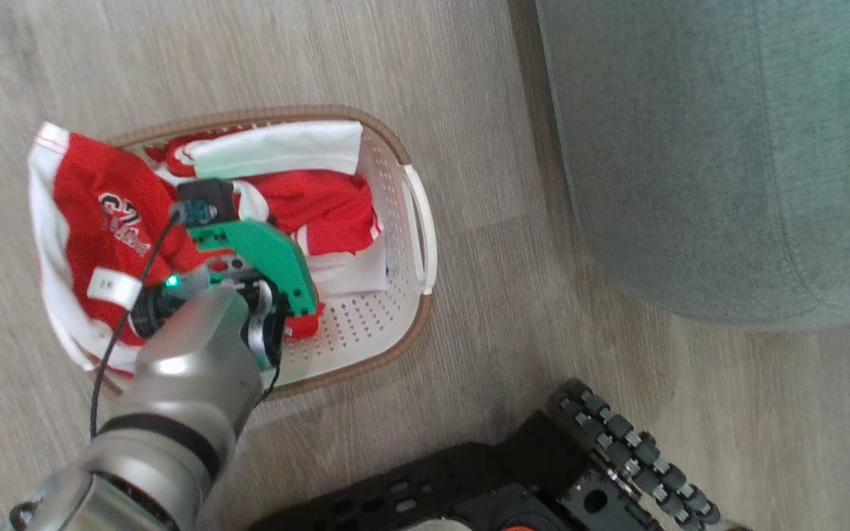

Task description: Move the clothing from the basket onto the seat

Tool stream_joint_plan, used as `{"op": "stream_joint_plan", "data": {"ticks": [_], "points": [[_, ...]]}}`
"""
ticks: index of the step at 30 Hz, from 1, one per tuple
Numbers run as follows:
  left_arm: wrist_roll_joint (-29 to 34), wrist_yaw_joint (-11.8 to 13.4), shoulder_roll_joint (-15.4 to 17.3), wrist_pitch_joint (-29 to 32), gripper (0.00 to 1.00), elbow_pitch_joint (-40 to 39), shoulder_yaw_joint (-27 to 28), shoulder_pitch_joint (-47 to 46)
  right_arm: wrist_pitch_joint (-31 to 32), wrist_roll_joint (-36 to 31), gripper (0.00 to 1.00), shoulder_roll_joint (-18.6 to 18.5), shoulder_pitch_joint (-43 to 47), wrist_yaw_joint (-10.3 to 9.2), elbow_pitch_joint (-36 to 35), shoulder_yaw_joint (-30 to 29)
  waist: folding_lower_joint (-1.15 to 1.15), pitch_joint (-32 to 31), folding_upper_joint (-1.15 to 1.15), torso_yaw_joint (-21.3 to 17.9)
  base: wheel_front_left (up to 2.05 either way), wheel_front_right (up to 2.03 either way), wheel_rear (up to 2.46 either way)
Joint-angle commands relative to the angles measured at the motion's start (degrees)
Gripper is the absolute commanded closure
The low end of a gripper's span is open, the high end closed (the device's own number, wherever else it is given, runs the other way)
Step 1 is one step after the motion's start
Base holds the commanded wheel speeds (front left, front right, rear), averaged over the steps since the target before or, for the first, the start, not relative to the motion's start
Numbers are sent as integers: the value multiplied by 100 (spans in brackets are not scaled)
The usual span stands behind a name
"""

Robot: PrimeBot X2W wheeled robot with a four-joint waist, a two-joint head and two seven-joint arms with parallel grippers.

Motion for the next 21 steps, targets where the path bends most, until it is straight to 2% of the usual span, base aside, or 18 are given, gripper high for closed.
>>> {"op": "stream_joint_plan", "data": {"ticks": [1,7,16,21], "points": [[-68,-40,40,-120,100,-116,-9,231,-34,-39,0,-77,293,-1,-148,1,0,-275,0,95,0,0,0],[-247,-190,40,-406,100,-238,-212,487,-34,-84,0,-74,478,-1,-79,24,0,-859,0,266,0,0,0],[-380,-537,40,-769,100,-427,-484,998,-34,-264,0,3,1003,-1,168,164,0,-2243,0,600,0,0,0],[-208,-618,40,-797,100,-677,-351,1165,-34,-405,0,70,1337,-1,311,280,0,-2913,0,761,0,0,0]]}}
